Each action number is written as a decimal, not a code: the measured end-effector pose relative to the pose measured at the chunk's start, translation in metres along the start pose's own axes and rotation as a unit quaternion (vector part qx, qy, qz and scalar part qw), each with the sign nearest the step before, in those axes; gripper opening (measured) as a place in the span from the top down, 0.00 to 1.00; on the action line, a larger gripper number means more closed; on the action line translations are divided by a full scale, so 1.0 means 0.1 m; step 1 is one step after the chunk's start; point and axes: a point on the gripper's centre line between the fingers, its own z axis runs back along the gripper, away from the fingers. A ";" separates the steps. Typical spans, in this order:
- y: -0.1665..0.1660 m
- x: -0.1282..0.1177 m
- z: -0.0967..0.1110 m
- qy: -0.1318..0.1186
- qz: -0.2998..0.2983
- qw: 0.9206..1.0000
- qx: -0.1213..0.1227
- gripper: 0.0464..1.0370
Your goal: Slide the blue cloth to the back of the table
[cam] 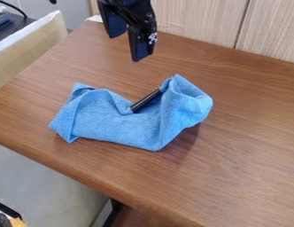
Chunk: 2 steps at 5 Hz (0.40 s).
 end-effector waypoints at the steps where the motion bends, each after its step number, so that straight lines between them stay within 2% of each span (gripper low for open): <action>1: -0.02 -0.03 -0.08 0.012 0.002 1.000 -0.007 0.04; 2: -0.18 -0.18 -0.20 0.022 0.008 1.000 -0.018 0.04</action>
